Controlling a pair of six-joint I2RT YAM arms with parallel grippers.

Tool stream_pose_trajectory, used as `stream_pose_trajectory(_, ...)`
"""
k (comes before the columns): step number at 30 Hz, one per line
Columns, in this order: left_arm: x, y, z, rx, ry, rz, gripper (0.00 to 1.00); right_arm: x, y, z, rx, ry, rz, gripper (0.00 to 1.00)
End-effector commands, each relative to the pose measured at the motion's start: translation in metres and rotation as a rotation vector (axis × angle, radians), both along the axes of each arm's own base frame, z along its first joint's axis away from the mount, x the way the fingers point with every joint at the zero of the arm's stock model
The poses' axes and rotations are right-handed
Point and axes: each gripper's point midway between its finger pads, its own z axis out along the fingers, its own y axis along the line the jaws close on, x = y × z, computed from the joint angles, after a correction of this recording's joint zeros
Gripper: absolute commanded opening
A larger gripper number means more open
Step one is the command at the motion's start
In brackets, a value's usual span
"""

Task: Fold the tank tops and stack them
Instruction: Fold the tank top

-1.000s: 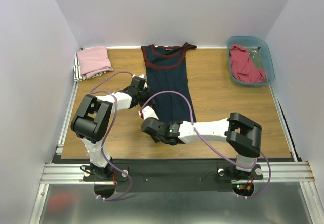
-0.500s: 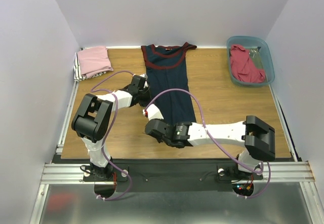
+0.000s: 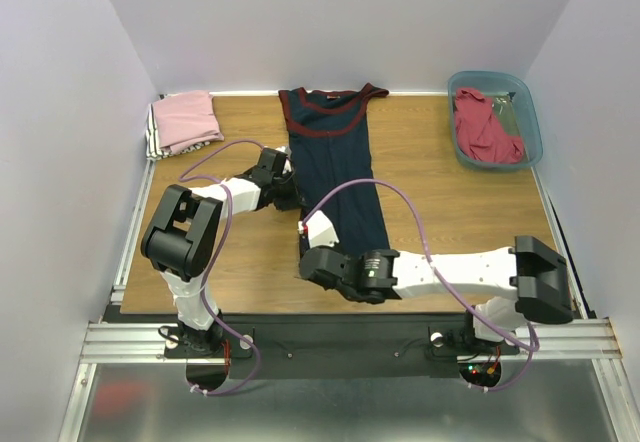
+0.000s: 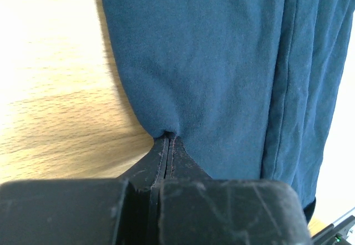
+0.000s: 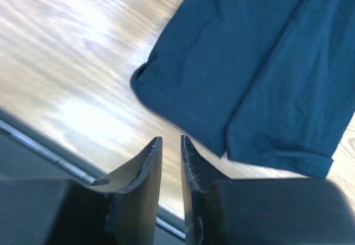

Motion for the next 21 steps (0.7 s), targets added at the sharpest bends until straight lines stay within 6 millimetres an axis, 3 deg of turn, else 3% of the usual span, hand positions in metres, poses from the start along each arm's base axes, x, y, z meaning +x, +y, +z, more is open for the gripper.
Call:
stream_pose_trajectory(1, 0.001, 0.020, -0.015, 0.094, 0.019, 0.022, 0.00, -0.008, -0.003, 0.027, 0.094, -0.016, -0.025, 0.27)
stream_pose_trajectory(9, 0.001, 0.018, -0.006, 0.077, 0.004, 0.013, 0.00, -0.006, -0.003, 0.020, 0.098, -0.016, -0.064, 0.32)
stream_pose_trajectory(11, 0.000, 0.017, -0.001, 0.068, -0.008, 0.007, 0.01, 0.002, -0.014, 0.020, 0.098, -0.050, -0.119, 0.39)
stream_pose_trajectory(12, -0.001, 0.016, 0.003, 0.064, -0.017, 0.002, 0.08, 0.004, -0.018, 0.019, 0.101, -0.042, -0.128, 0.41)
stream_pose_trajectory(13, -0.001, 0.016, 0.007, 0.062, -0.026, 0.001, 0.08, 0.010, -0.024, 0.020, 0.110, -0.041, -0.153, 0.42)
stream_pose_trajectory(17, -0.004, 0.014, 0.038, 0.016, -0.095, -0.006, 0.31, 0.050, -0.063, 0.014, 0.136, 0.023, -0.282, 0.43)
stream_pose_trajectory(20, -0.008, 0.014, 0.073, -0.023, -0.173, -0.011, 0.40, 0.068, -0.093, 0.013, 0.152, 0.042, -0.357, 0.43)
stream_pose_trajectory(21, -0.019, 0.018, 0.090, -0.054, -0.209, 0.002, 0.43, 0.078, -0.125, 0.011, 0.187, 0.064, -0.428, 0.44)
